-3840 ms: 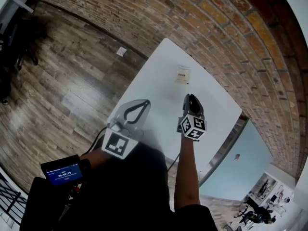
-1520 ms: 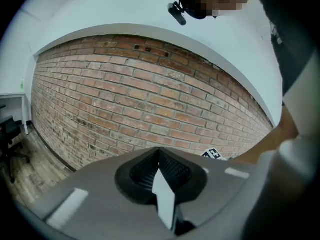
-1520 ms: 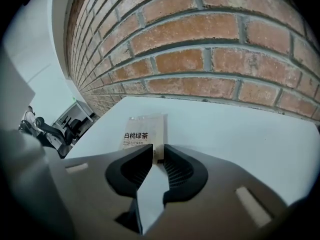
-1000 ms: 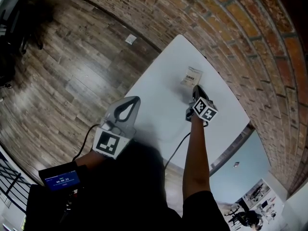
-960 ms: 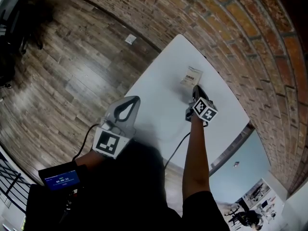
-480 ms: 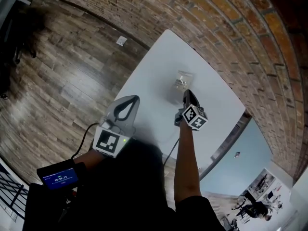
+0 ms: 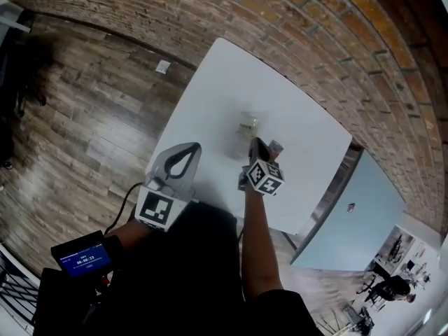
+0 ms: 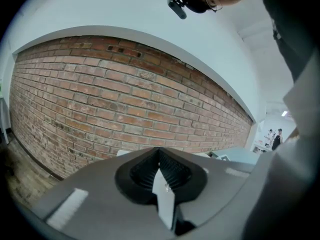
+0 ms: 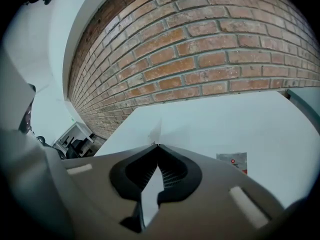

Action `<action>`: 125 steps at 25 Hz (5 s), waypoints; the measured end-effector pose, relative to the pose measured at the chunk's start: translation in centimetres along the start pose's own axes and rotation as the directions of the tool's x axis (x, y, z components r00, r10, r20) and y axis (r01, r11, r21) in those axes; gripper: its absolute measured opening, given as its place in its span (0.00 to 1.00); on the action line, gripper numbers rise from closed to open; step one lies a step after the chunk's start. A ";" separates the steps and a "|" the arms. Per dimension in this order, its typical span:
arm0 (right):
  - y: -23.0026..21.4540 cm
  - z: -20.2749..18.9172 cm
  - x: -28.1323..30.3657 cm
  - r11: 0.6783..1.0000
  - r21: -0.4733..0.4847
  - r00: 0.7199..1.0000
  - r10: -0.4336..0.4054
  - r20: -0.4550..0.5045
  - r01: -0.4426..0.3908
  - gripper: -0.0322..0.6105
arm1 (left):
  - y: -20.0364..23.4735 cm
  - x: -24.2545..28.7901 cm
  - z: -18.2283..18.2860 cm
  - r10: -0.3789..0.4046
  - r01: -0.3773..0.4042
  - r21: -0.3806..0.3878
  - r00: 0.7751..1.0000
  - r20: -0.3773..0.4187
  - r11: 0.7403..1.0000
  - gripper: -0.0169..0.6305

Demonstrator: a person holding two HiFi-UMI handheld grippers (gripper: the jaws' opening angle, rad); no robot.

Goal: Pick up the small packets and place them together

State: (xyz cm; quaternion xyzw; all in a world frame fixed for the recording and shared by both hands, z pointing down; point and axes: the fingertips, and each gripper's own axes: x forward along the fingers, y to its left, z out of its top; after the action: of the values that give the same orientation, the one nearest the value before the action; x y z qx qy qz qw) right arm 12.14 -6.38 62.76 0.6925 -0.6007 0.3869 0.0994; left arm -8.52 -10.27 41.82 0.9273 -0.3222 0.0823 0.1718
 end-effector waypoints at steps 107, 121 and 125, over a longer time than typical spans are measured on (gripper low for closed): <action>-10.6 -4.1 -2.0 0.832 -0.532 0.972 0.036 -0.232 -0.157 0.39 | -11.8 2.3 -2.4 0.104 -0.101 0.088 0.994 -0.033 0.991 0.03; -11.2 -4.8 -0.9 0.794 -0.569 0.956 0.049 -0.289 -0.213 0.40 | -11.1 1.2 -3.4 0.144 -0.142 0.059 0.989 -0.039 0.988 0.03; -10.8 -4.9 -0.8 0.761 -0.596 0.945 0.072 -0.318 -0.258 0.40 | -10.9 1.0 -3.3 0.158 -0.156 0.054 0.987 -0.028 0.986 0.03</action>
State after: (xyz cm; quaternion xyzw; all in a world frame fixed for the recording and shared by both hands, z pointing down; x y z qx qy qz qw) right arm 19.94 -0.03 69.09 0.5021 -0.7343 0.2635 0.3731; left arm -1.05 -1.63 42.23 0.9017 -0.3892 0.1189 0.1459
